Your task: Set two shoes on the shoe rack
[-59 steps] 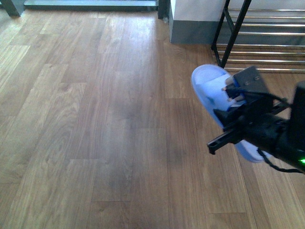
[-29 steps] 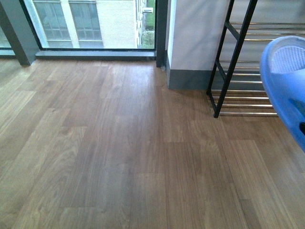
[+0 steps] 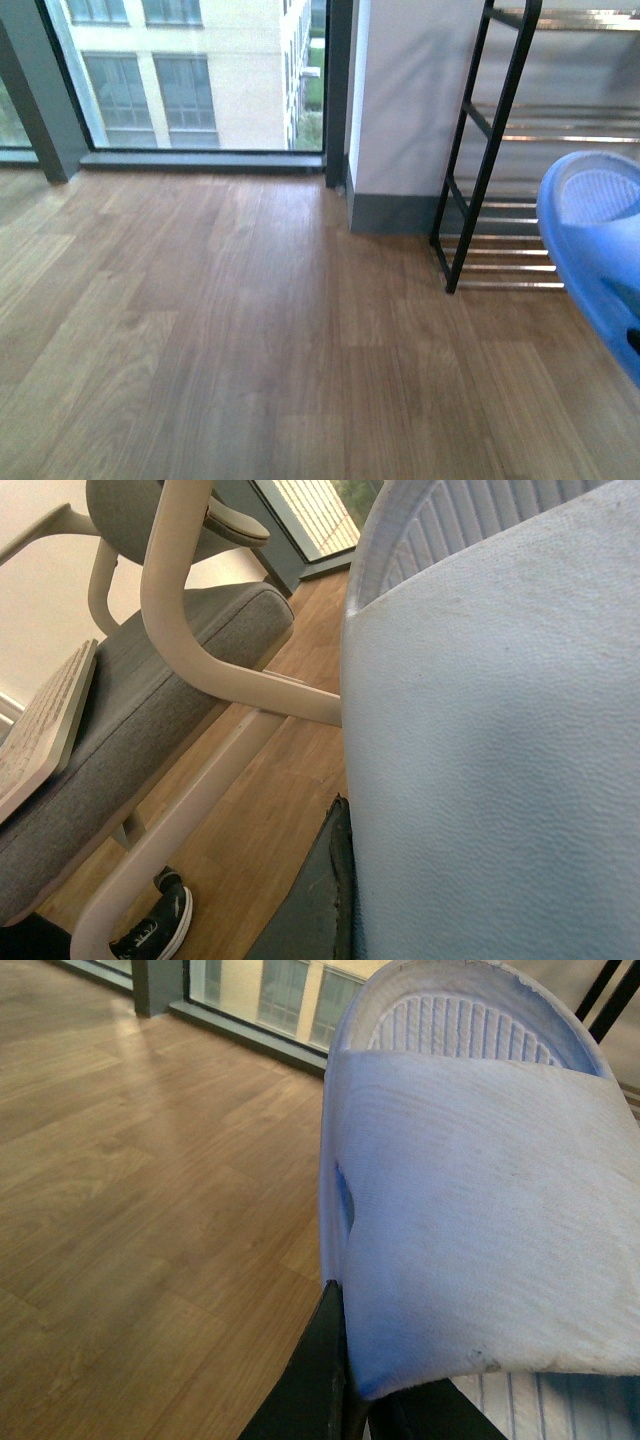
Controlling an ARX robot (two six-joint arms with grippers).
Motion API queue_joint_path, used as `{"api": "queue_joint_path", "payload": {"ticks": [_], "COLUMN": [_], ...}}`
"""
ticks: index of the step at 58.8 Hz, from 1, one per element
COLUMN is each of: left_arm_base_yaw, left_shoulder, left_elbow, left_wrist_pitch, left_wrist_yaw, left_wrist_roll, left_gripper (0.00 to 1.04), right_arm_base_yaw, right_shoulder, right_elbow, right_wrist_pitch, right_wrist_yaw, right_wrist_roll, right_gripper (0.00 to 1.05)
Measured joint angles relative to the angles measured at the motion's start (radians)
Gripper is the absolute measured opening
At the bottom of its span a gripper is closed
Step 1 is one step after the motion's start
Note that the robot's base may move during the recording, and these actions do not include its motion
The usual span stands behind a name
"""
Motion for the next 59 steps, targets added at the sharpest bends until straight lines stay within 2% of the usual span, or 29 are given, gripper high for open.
{"api": "queue_joint_path", "payload": {"ticks": [59], "left_arm_base_yaw": [-0.002], "left_shoulder": [-0.001], "left_elbow": [-0.001], "left_wrist_pitch": [0.0], "left_wrist_yaw": [0.003], "left_wrist_roll": [0.0], "left_gripper": [0.02], "right_arm_base_yaw": [-0.003], "right_shoulder": [-0.002], "right_elbow": [0.0], "right_wrist_pitch": [0.001], "right_wrist_yaw": [0.006], "right_wrist_roll": [0.002], "right_gripper": [0.02]}}
